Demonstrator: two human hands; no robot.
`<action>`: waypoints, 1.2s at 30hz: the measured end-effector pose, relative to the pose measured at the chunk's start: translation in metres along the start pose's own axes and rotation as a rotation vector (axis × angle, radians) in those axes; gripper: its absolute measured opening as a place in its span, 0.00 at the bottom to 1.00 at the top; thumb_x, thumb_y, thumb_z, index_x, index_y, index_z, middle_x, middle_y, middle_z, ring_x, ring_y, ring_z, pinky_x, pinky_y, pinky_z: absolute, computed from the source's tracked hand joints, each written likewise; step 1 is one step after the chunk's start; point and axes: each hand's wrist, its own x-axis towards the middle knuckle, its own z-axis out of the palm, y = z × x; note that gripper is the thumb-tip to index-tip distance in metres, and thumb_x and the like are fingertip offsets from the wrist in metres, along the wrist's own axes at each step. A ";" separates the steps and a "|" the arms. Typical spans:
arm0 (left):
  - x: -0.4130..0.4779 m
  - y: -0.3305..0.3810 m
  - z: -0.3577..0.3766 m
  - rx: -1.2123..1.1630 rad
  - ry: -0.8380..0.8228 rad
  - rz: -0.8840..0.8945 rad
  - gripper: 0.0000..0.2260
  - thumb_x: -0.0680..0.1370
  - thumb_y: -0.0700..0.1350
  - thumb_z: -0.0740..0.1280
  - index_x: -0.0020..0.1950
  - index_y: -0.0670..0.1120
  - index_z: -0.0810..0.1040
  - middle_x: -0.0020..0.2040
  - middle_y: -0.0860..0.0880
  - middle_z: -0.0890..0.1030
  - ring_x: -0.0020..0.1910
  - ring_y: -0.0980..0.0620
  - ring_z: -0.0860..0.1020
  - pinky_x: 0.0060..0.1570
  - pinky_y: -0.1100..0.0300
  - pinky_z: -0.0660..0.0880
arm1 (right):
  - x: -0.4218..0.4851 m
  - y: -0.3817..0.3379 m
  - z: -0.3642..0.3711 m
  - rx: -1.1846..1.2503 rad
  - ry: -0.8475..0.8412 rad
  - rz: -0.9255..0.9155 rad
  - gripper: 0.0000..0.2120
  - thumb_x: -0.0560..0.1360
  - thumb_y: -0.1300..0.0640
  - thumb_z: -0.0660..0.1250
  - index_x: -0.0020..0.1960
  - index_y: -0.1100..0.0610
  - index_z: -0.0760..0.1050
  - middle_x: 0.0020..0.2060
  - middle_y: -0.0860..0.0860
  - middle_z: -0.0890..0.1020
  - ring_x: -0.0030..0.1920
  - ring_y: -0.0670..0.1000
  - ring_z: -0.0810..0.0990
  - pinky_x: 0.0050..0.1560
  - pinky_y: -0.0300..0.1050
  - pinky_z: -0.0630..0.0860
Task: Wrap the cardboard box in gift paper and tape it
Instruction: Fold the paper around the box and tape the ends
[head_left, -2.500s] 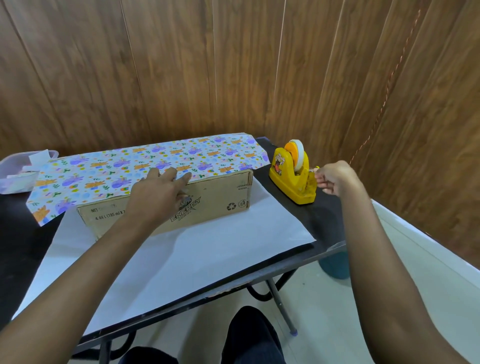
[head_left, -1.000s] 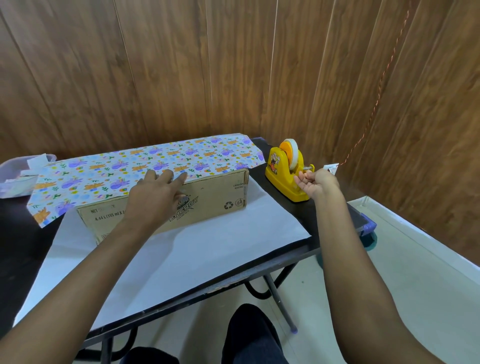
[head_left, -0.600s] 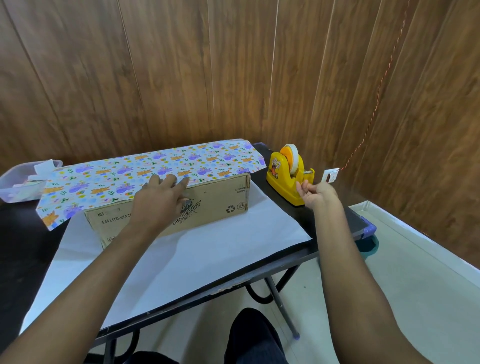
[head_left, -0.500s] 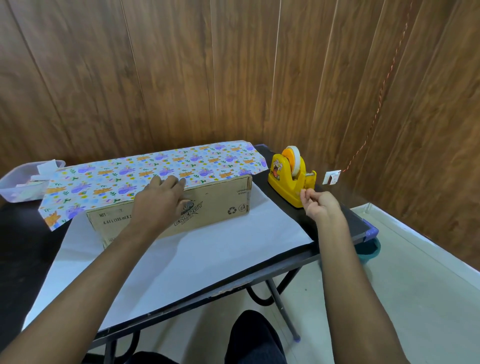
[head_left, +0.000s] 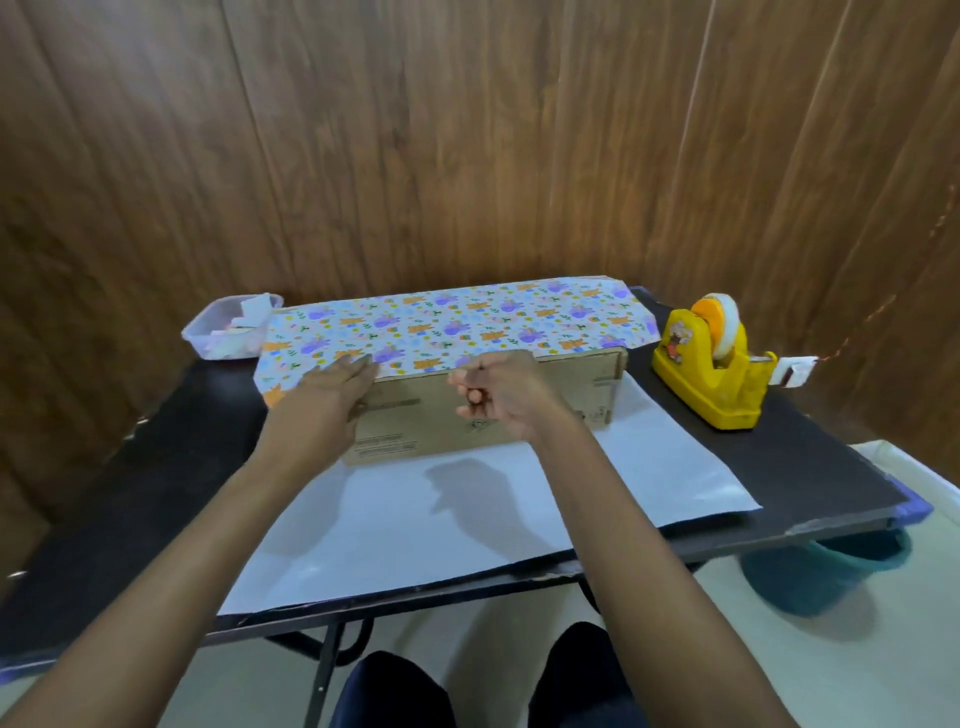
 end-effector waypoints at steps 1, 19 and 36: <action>-0.002 -0.004 0.001 -0.020 0.027 0.025 0.23 0.78 0.38 0.63 0.73 0.45 0.65 0.73 0.48 0.65 0.74 0.48 0.61 0.70 0.55 0.57 | 0.002 -0.001 0.012 -0.036 -0.002 -0.019 0.12 0.77 0.69 0.62 0.35 0.64 0.72 0.29 0.54 0.72 0.21 0.43 0.66 0.25 0.37 0.76; -0.012 -0.019 0.015 0.024 0.336 0.162 0.20 0.67 0.35 0.73 0.58 0.43 0.80 0.57 0.46 0.82 0.54 0.44 0.81 0.45 0.51 0.79 | 0.036 -0.020 0.084 -0.552 0.199 0.086 0.13 0.73 0.72 0.61 0.32 0.63 0.68 0.29 0.58 0.74 0.24 0.53 0.69 0.30 0.43 0.72; -0.012 -0.021 0.021 0.011 0.377 0.164 0.20 0.67 0.34 0.73 0.59 0.43 0.80 0.57 0.46 0.81 0.56 0.44 0.80 0.42 0.55 0.79 | 0.017 -0.005 0.074 -0.840 0.165 -0.065 0.11 0.74 0.64 0.68 0.46 0.60 0.64 0.29 0.56 0.78 0.20 0.52 0.75 0.25 0.41 0.74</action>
